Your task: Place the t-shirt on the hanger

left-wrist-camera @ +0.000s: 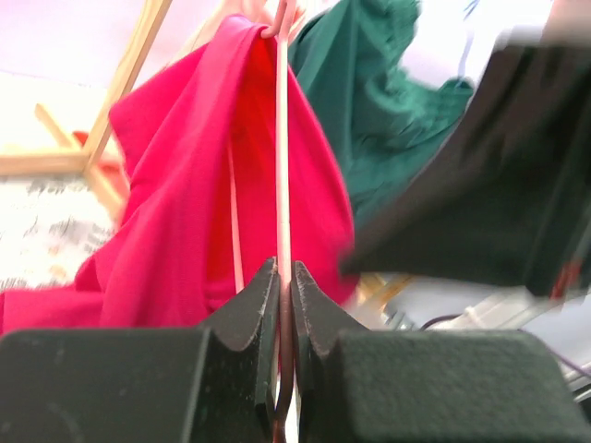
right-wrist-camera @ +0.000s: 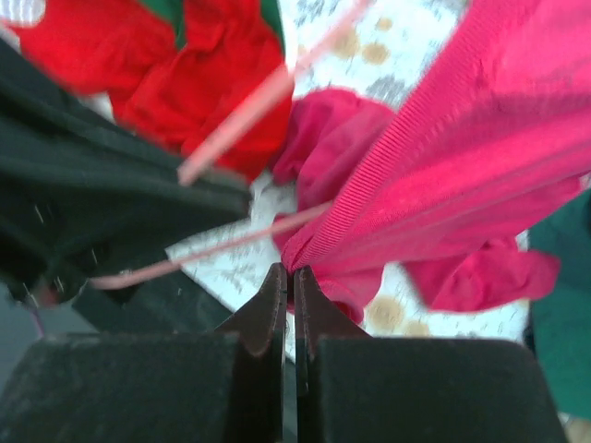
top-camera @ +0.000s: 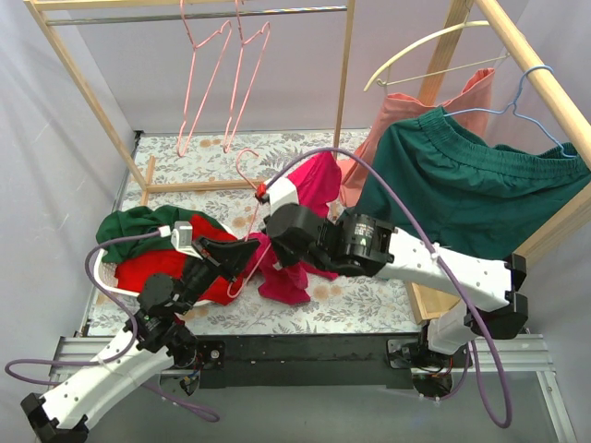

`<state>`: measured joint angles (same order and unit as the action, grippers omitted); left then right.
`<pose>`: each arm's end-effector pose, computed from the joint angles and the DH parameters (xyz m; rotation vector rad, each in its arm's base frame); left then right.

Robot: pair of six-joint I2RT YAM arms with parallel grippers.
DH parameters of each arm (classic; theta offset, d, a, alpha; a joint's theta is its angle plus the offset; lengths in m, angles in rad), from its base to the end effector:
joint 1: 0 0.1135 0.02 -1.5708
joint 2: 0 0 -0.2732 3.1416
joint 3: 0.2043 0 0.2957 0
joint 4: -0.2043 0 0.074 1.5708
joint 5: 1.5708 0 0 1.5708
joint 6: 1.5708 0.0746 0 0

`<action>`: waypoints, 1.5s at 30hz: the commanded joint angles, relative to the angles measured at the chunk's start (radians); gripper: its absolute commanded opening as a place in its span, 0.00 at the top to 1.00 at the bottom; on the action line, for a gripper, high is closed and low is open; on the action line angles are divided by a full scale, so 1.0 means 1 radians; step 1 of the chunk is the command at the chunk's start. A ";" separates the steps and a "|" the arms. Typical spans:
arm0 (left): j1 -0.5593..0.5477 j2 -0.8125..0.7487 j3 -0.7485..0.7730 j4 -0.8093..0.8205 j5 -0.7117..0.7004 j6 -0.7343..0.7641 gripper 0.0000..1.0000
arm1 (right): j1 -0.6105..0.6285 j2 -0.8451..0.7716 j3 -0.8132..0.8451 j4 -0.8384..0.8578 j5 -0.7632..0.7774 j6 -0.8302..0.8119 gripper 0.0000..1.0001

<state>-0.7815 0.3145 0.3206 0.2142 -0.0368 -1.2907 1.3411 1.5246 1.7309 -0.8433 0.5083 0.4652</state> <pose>0.1399 -0.1349 0.2922 -0.4318 1.5156 -1.6780 0.1242 0.3719 0.4217 -0.6540 2.0576 0.5031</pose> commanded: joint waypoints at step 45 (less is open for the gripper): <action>-0.170 0.753 0.215 -0.047 0.068 0.014 1.00 | -0.530 -0.064 -0.393 0.340 -0.272 -0.016 0.49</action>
<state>-0.9325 1.0710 0.4934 0.2417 0.0319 -1.2892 0.8196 1.4719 1.3560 -0.5949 0.2352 0.4675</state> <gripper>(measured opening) 0.052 0.545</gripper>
